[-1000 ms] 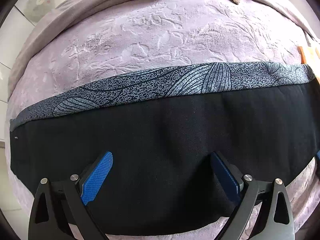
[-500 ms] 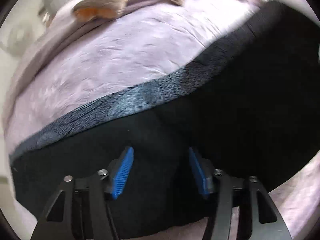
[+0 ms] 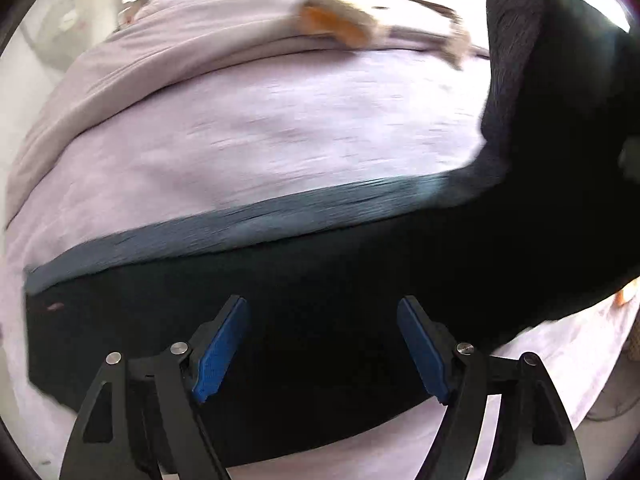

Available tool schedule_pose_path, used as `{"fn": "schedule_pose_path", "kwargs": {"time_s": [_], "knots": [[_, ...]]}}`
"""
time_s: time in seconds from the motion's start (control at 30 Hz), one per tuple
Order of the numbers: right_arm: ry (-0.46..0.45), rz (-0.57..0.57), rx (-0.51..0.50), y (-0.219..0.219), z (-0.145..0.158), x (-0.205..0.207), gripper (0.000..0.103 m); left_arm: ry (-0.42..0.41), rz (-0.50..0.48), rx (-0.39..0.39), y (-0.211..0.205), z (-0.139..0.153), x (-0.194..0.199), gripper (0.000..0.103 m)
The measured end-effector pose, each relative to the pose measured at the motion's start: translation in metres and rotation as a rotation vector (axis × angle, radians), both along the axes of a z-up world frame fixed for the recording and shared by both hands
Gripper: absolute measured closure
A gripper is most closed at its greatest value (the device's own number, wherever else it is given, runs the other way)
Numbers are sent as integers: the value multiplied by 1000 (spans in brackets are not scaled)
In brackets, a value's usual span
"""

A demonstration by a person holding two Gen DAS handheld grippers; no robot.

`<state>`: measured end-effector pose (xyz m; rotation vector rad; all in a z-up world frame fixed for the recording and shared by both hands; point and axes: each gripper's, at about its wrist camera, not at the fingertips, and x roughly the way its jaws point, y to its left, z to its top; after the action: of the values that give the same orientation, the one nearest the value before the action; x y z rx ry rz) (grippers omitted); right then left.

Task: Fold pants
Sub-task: 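Fold the held leg ends over toward the waistband with the right gripper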

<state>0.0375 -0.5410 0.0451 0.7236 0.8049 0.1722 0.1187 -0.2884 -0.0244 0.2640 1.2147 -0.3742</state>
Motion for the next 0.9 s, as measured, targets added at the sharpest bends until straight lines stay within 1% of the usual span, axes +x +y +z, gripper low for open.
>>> {"fn": "schedule_pose_path", "kwargs": {"time_s": [0.07, 0.1, 0.13, 0.2, 0.23, 0.27, 0.3, 0.33, 0.37, 0.4, 0.43, 0.47, 0.5, 0.53, 0.57, 0.6, 0.63, 0.67, 0.7, 0.73, 0.8, 0.83, 0.87, 0.9], "knots": [[28, 62, -79, 52, -3, 14, 89, 4, 56, 19, 48, -2, 3, 25], [56, 104, -129, 85, -10, 23, 89, 4, 86, 35, 71, -2, 6, 25], [79, 133, -169, 107, -17, 27, 89, 3, 110, 49, 88, -3, 6, 25], [131, 211, -266, 161, -40, 41, 88, 9, 161, 88, 122, -9, 8, 25], [172, 256, -323, 192, -57, 47, 86, 19, 189, 107, 143, -13, 10, 25], [219, 291, -380, 217, -75, 54, 79, 28, 204, 113, 155, -15, 12, 25], [265, 308, -444, 236, -89, 57, 76, 37, 218, 118, 165, -17, 10, 25], [311, 318, -549, 256, -102, 60, 75, 42, 229, 123, 174, -17, 10, 25], [321, 323, -663, 273, -106, 59, 70, 42, 238, 126, 184, -17, 8, 25], [316, 332, -736, 285, -103, 58, 65, 40, 242, 123, 193, -16, 5, 25], [307, 352, -796, 298, -98, 56, 50, 40, 246, 118, 195, -15, 4, 25], [287, 379, -832, 309, -89, 52, 41, 43, 250, 106, 199, -12, 3, 25], [259, 402, -832, 315, -79, 47, 40, 45, 251, 92, 200, -10, 2, 25], [221, 432, -804, 319, -67, 42, 40, 45, 249, 81, 197, -7, 5, 25], [197, 451, -753, 319, -56, 38, 40, 41, 241, 64, 191, -2, 4, 25], [190, 451, -678, 312, -48, 34, 40, 38, 231, 49, 190, -1, 4, 25], [199, 422, -556, 295, -42, 30, 40, 35, 220, 36, 186, 0, 4, 25], [224, 368, -431, 274, -42, 28, 40, 34, 207, 23, 175, 1, 2, 25], [257, 302, -305, 252, -46, 25, 40, 35, 197, 14, 166, 1, -1, 25], [297, 213, -144, 223, -57, 21, 40, 37, 186, 5, 160, 1, 1, 25], [394, 9, 178, 166, -93, 7, 40, 44, 167, -4, 148, -1, 0, 25], [413, -46, 244, 152, -103, 5, 40, 46, 160, -4, 144, -1, -1, 25], [414, -89, 311, 136, -115, 2, 40, 48, 156, -3, 140, -2, -2, 25], [410, -118, 353, 126, -125, -2, 40, 51, 154, -2, 137, -4, -3, 25]]}}
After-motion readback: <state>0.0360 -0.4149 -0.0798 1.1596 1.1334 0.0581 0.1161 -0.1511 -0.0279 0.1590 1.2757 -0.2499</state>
